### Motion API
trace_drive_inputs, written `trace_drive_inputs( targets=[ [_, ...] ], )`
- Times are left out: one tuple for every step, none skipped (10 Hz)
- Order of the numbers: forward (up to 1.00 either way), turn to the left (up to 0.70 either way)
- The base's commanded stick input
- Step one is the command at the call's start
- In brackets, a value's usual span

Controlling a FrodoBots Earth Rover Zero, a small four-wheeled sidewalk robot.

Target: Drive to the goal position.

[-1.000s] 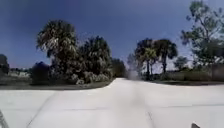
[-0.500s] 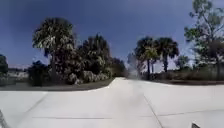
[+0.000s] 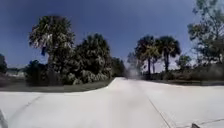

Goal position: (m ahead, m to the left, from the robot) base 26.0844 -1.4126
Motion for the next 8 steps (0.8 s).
trace_drive_inputs(
  targets=[
    [0.70, -0.14],
    [0.70, -0.14],
    [0.70, -0.14],
    [0.70, -0.14],
    [0.70, -0.14],
    [0.70, -0.14],
    [0.70, -0.14],
    [0.70, -0.13]
  ],
)
